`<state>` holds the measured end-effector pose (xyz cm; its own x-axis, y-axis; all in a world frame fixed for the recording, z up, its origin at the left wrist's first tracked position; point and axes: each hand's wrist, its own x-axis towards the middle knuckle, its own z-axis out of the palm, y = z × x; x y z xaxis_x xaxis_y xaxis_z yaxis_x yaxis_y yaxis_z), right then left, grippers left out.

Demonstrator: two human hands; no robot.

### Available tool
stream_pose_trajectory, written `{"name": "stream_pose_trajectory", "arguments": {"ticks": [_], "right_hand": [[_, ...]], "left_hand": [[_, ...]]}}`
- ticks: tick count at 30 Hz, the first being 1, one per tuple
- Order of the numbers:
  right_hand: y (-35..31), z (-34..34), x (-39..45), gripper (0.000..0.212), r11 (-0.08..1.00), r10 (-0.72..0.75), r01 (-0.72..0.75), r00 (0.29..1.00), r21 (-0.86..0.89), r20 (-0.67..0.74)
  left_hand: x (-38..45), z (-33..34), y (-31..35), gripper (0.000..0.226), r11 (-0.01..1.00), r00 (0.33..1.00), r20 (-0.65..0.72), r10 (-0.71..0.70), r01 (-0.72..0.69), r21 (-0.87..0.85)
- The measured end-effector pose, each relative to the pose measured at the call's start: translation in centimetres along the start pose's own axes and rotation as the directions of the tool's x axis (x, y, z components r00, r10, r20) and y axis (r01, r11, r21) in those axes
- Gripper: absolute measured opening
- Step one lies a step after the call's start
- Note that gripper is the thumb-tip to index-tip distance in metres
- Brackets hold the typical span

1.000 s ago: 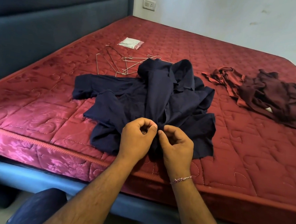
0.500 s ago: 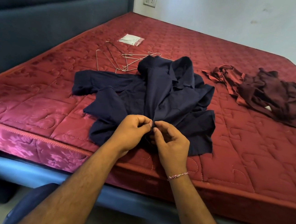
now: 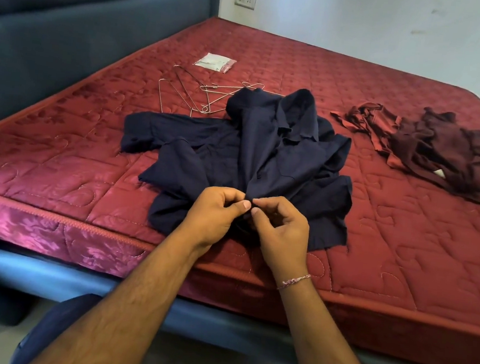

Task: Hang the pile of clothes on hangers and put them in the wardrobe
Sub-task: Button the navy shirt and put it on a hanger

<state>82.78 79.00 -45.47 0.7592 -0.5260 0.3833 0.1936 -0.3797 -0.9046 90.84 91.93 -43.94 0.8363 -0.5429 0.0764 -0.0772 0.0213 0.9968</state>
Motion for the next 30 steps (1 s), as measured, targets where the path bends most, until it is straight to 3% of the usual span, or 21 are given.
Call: {"name": "stream_pose_trajectory", "arguments": {"ticks": [3, 5, 8, 10, 12, 14, 16, 18, 20, 21, 22, 24, 26, 27, 28, 29, 30], "right_hand": [[-0.4, -0.8, 0.5, 0.014, 0.955, 0.143, -0.165, 0.984, 0.248, 0.103], [-0.9, -0.9, 0.3, 0.013, 0.944, 0.161, -0.182, 0.982, 0.277, 0.095], [-0.8, -0.5, -0.3, 0.019, 0.997, -0.033, 0.043, 0.99, -0.066, 0.134], [-0.6, -0.1, -1.0, 0.028, 0.891, -0.132, 0.219, 0.963, -0.397, 0.236], [-0.6, -0.1, -1.3, 0.026, 0.816, -0.181, 0.279, 0.955, -0.507, 0.234], [-0.9, -0.8, -1.2, 0.016, 0.866, -0.214, 0.268, 0.962, -0.422, 0.172], [-1.2, -2.3, -0.6, 0.009, 0.924, -0.21, 0.233, 0.972, -0.303, 0.107], [-1.9, -4.7, 0.7, 0.01, 0.945, -0.179, 0.2, 0.978, -0.26, 0.105], [-2.8, -7.2, 3.0, 0.013, 0.929, -0.154, 0.219, 0.962, -0.299, 0.226], [-3.5, -8.3, 4.2, 0.013, 0.917, -0.123, 0.227, 0.944, -0.329, 0.307], [-4.4, -9.4, 5.6, 0.012, 0.912, -0.085, 0.226, 0.921, -0.342, 0.381], [-6.1, -11.2, 8.4, 0.014, 0.934, 0.018, 0.169, 0.856, -0.313, 0.516], [-8.6, -12.6, 11.4, 0.015, 0.949, 0.164, 0.051, 0.762, -0.311, 0.626], [-9.9, -13.3, 13.1, 0.016, 0.937, 0.229, 0.02, 0.717, -0.348, 0.658], [-10.9, -13.5, 14.9, 0.017, 0.918, 0.268, 0.023, 0.698, -0.395, 0.664], [-11.8, -13.5, 16.7, 0.017, 0.893, 0.27, 0.048, 0.739, -0.448, 0.617], [-12.5, -13.4, 18.5, 0.017, 0.841, 0.224, 0.094, 0.836, -0.532, 0.502]], "left_hand": [[0.1, -0.1, -0.3, 0.017, 0.999, 0.999, 0.041, 0.009, -0.007, -0.045], [0.4, 0.1, -0.9, 0.025, 0.998, 0.997, -0.037, 0.063, -0.062, 0.03], [0.1, 0.4, -1.4, 0.019, 0.947, 0.943, -0.24, 0.231, -0.161, 0.277], [-0.2, 0.6, -1.0, 0.014, 0.913, 0.899, -0.289, 0.33, -0.226, 0.339], [-0.1, 0.4, -0.3, 0.012, 0.877, 0.888, -0.252, 0.385, -0.268, 0.398], [0.4, -0.9, 0.8, 0.017, 0.78, 0.889, -0.123, 0.441, -0.311, 0.543], [1.3, -3.3, 3.1, 0.036, 0.612, 0.893, 0.038, 0.448, -0.337, 0.715], [2.5, -6.0, 6.3, 0.05, 0.439, 0.904, 0.219, 0.367, -0.376, 0.816], [4.0, -8.5, 9.4, 0.04, 0.334, 0.898, 0.397, 0.191, -0.439, 0.834], [4.7, -9.5, 10.9, 0.033, 0.329, 0.879, 0.47, 0.077, -0.467, 0.821], [5.5, -10.4, 12.4, 0.027, 0.381, 0.845, 0.532, -0.05, -0.476, 0.792], [7.3, -12.0, 14.8, 0.012, 0.587, 0.717, 0.631, -0.297, -0.384, 0.712], [9.5, -12.4, 17.2, 0.005, 0.624, 0.614, 0.663, -0.429, -0.33, 0.709], [10.7, -11.8, 18.5, 0.005, 0.556, 0.622, 0.64, -0.451, -0.365, 0.747], [11.9, -10.9, 19.6, 0.004, 0.434, 0.693, 0.59, -0.414, -0.419, 0.798], [12.8, -9.6, 20.5, 0.007, 0.275, 0.807, 0.525, -0.27, -0.457, 0.846], [13.6, -8.0, 21.2, 0.01, 0.112, 0.893, 0.45, 0.017, -0.449, 0.887]]}}
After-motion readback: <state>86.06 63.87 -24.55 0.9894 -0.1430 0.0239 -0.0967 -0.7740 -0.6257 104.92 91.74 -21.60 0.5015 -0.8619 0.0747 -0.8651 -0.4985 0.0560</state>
